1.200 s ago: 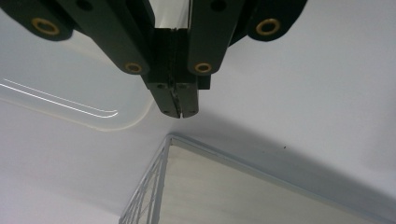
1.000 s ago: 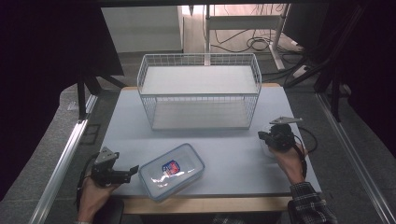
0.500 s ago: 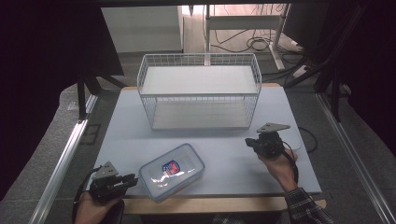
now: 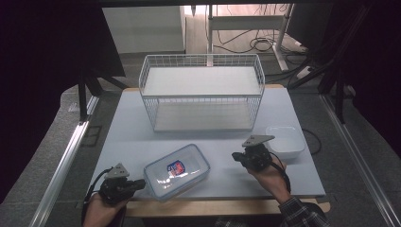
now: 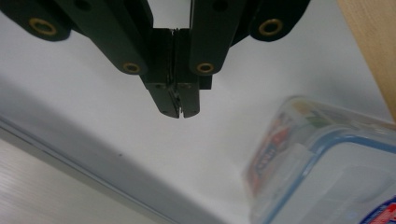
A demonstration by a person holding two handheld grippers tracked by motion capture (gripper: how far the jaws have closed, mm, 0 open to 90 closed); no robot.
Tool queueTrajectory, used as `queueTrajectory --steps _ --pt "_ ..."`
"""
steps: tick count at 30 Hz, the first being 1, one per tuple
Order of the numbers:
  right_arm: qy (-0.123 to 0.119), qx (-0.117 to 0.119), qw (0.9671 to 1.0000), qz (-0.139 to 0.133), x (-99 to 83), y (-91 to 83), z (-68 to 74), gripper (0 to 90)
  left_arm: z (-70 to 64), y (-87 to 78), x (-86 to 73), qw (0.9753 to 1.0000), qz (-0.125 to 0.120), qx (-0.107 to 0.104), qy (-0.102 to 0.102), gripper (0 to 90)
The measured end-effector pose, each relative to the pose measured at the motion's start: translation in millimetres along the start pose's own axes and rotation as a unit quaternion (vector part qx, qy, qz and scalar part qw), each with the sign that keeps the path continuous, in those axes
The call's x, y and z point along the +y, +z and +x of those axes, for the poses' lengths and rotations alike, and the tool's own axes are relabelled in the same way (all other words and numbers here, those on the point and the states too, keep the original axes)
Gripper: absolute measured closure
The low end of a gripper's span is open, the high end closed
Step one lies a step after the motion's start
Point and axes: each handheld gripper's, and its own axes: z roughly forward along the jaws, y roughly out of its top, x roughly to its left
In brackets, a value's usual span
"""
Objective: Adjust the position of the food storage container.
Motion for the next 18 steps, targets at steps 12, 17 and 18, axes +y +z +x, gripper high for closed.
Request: queueTrajectory --steps 12,17,18 --pt "-0.003 0.026 0.9996 0.009 0.4 16.1 10.2 88.7 -0.2 28.7 28.5 0.9999 -0.001 0.000 -0.014 85.8" --pt "-0.012 0.020 0.9996 0.018 -0.6 18.9 11.2 88.2 0.1 44.3 45.6 0.9999 0.002 -0.004 -0.016 85.6" --pt "-0.010 0.018 0.9996 0.020 -0.9 18.2 9.8 88.2 0.1 47.7 50.1 0.9999 0.005 -0.004 -0.013 85.6"
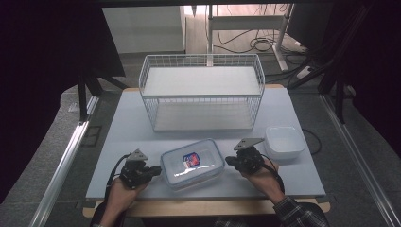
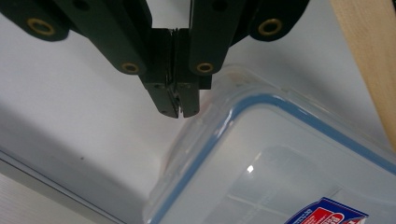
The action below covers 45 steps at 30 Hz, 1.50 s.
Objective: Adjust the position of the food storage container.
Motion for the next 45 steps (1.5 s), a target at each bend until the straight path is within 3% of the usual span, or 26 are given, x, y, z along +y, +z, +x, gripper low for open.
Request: queueTrajectory --steps 3,8,9,16,21,25,29,36,41,45 --pt "0.006 -0.013 0.9999 0.007 -2.7 -1.5 -4.1 88.6 -0.2 10.7 14.3 0.9999 0.004 0.008 0.010 86.0" --pt "0.020 -0.035 0.9989 0.023 -7.7 -2.7 -10.5 89.4 1.5 25.9 31.8 0.9998 0.007 0.004 0.019 87.8" --pt "0.021 -0.041 0.9986 0.024 -8.5 -3.2 -10.6 89.4 1.2 31.3 39.2 0.9993 0.010 0.017 0.030 88.2" --pt "0.026 -0.041 0.9986 0.022 -10.8 -7.1 -12.5 89.4 11.1 43.0 51.6 0.9997 0.002 0.014 0.023 88.4" --pt "0.024 -0.040 0.9987 0.019 -12.5 -8.7 -12.7 89.2 12.5 49.6 59.8 0.9988 0.003 0.029 0.038 87.9" --pt "0.022 -0.042 0.9988 0.013 -14.2 -13.4 -14.8 83.2 12.3 40.0 53.6 0.9984 -0.003 0.038 0.042 76.8" --pt "0.022 -0.056 0.9982 -0.007 -14.9 -24.1 -18.7 74.3 11.7 24.9 44.2 0.9972 -0.019 0.051 0.050 59.4" --pt "0.011 -0.066 0.9972 -0.035 -18.2 -37.3 -20.0 58.2 8.1 12.8 26.6 0.9959 -0.041 0.050 0.063 32.5" --pt "0.013 -0.066 0.9967 -0.046 -21.5 -40.4 -18.3 44.0 5.1 5.9 17.7 0.9949 -0.059 0.053 0.062 19.5" --pt "0.010 -0.065 0.9960 -0.060 -24.0 -43.0 -16.5 32.3 4.5 1.9 10.7 0.9956 -0.063 0.044 0.053 11.2"
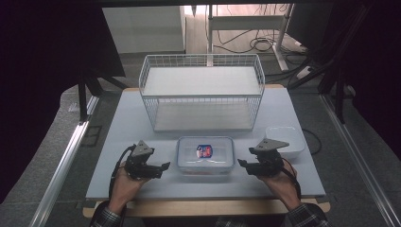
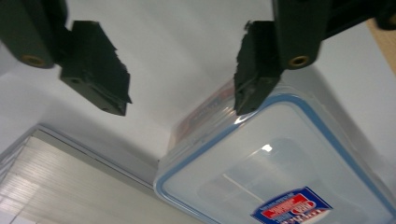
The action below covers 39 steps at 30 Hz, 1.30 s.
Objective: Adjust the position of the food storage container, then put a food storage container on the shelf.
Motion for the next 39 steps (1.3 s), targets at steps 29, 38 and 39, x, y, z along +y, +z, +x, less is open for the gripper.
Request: queueTrajectory --steps 29,38,39 --pt "-0.003 0.027 0.9995 -0.017 12.3 7.8 3.3 3.3 -0.6 3.0 13.3 0.9998 0.008 0.000 0.017 2.1" --pt "-0.002 0.032 0.9994 -0.008 25.7 16.8 10.5 0.8 -1.6 6.6 35.2 0.9986 -0.002 -0.045 0.027 2.9" --pt "0.000 0.038 0.9993 -0.004 27.4 19.4 10.9 0.8 -1.2 8.2 37.5 0.9983 -0.002 -0.054 0.024 2.6"
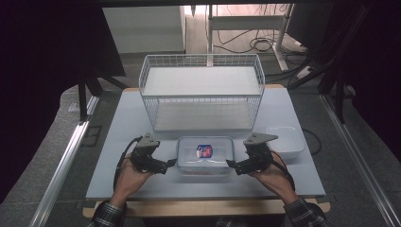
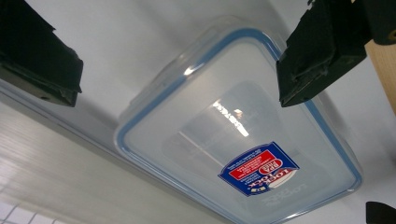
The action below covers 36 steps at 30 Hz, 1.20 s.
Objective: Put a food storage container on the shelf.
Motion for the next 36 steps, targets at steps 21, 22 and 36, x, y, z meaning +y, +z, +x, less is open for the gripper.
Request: queueTrajectory --steps 21,22,36 --pt "0.126 0.133 0.9806 0.069 1.4 46.8 -21.8 0.0 13.2 56.5 6.7 0.9831 0.044 -0.156 -0.085 0.0" --pt "0.129 0.134 0.9802 0.068 0.9 46.8 -21.8 0.0 12.2 56.4 5.8 0.9813 0.048 -0.160 -0.095 0.0" --pt "0.175 0.145 0.9724 0.050 -11.9 11.6 -18.3 38.7 10.8 24.2 -12.8 0.9677 0.018 -0.181 -0.174 38.0"
